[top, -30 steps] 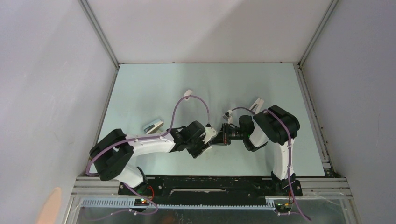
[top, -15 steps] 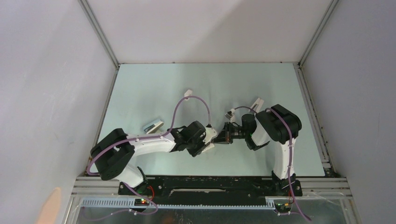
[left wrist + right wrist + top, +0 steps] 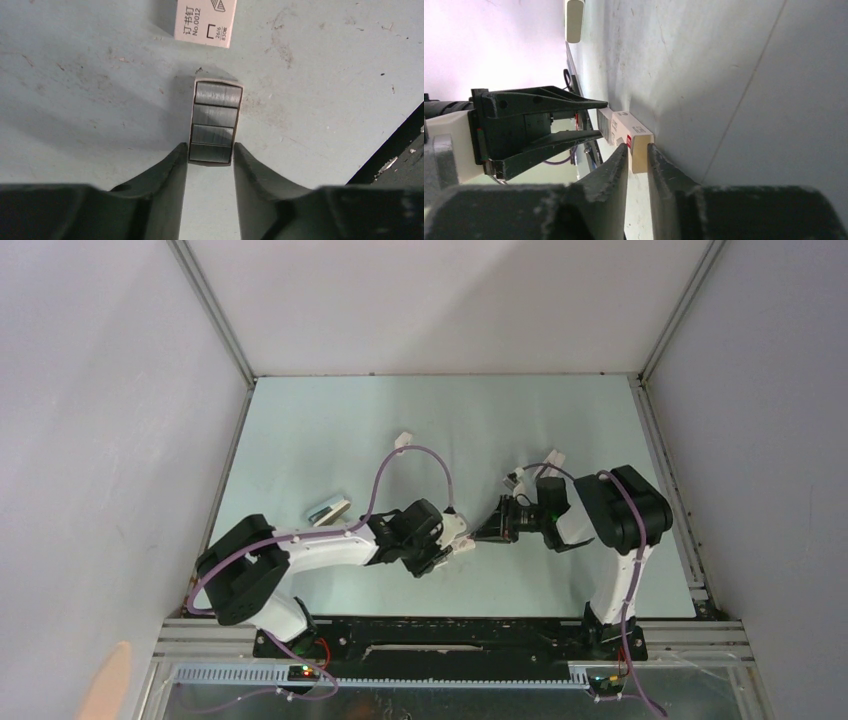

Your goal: Load the staples into the stapler

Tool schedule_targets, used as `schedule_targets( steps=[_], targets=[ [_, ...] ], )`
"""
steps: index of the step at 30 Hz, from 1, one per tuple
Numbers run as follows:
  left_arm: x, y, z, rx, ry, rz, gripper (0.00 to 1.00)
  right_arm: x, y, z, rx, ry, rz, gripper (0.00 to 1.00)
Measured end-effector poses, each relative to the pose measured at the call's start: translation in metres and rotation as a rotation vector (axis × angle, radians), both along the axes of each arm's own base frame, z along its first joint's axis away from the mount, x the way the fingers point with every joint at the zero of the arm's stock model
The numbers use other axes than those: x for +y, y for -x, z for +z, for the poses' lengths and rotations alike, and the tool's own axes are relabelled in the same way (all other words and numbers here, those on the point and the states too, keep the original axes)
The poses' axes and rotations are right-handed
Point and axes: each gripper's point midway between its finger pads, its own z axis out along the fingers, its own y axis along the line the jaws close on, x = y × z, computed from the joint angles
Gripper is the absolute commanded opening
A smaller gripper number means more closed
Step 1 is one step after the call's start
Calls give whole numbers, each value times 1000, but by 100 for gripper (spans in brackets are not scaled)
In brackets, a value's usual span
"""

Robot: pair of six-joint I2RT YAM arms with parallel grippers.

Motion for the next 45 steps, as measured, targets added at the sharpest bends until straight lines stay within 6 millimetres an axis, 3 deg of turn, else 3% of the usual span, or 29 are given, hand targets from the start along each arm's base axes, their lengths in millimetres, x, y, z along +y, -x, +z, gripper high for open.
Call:
schedule_targets(
  steps=[5, 9, 15, 19, 21, 24, 28, 31, 38, 41, 45],
  targets=[
    [-8, -6, 10, -16, 19, 11, 72, -8, 0, 7, -15, 20, -20, 54],
    [-14, -17, 26, -57, 52, 62, 81, -18, -3, 27, -79, 54, -68, 68],
    [-7, -46, 84, -192, 161, 281, 95, -41, -18, 76, -276, 190, -214, 85],
    [9, -71, 133, -276, 260, 483, 100, -66, -23, 106, -379, 324, -344, 92],
    [25, -79, 150, -305, 291, 587, 100, -80, -25, 120, -424, 387, -413, 98],
    [52, -87, 163, -319, 315, 735, 100, -102, -26, 139, -486, 466, -517, 99],
    [99, -95, 165, -308, 320, 962, 100, -124, -21, 158, -552, 514, -627, 99],
    [139, -92, 153, -287, 312, 1141, 100, -135, -20, 173, -604, 495, -719, 99],
    [211, -67, 100, -191, 244, 1504, 98, -145, -12, 156, -606, 471, -800, 99],
    [220, -63, 85, -155, 229, 1556, 98, -140, -10, 151, -610, 481, -782, 99],
    [205, -81, 86, -130, 251, 1513, 98, -128, -7, 151, -644, 485, -742, 99]
  ],
)
